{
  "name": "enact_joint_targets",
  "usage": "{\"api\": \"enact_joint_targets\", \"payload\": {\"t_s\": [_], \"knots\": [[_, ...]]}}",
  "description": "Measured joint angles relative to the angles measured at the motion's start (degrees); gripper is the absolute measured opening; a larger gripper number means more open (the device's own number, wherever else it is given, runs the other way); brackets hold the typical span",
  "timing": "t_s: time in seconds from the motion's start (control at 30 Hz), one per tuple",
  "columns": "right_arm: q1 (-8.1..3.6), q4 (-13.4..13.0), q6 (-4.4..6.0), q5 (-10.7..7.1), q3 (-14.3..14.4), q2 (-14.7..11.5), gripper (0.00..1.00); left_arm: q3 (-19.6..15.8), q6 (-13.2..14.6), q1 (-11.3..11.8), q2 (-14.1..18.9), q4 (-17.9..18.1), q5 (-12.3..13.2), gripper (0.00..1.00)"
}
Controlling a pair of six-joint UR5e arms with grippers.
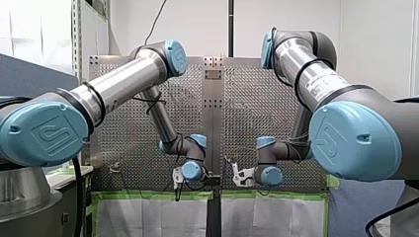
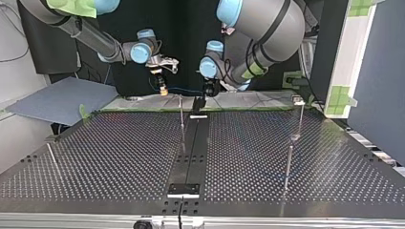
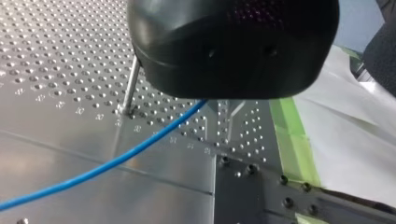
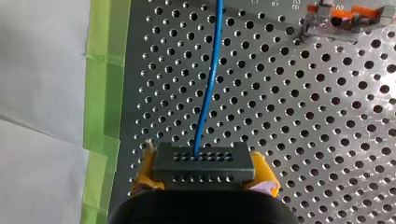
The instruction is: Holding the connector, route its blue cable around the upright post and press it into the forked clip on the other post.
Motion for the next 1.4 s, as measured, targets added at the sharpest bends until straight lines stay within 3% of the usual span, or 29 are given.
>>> {"api": "enact_joint_targets", "payload": {"t_s": [0.37, 0.63, 0.8, 1.13, 1.4], "knots": [[0.00, 1.07, -0.13, 0.13, -0.54, -0.05, 0.00, -4.23, 0.02, -0.74, 3.80, 3.32, -0.37, 0.16], [0.00, 1.51, -0.33, 0.41, -0.55, -0.15, 0.00, -7.73, 0.88, -1.81, 4.57, 4.39, -0.49, 0.16], [-0.03, 1.57, -0.35, 0.59, -0.55, -0.56, 0.00, -8.46, 1.59, -2.70, 4.58, 4.78, -1.19, 0.02], [-1.30, 2.63, -0.35, 0.41, -0.56, -3.04, 0.00, -8.55, 2.26, -4.12, 4.60, 5.23, -2.06, 0.02], [-2.79, 2.91, -0.29, 0.12, -0.55, -3.31, 0.00, -7.30, 2.62, -4.60, 4.65, 4.76, -2.08, 0.02]]}}
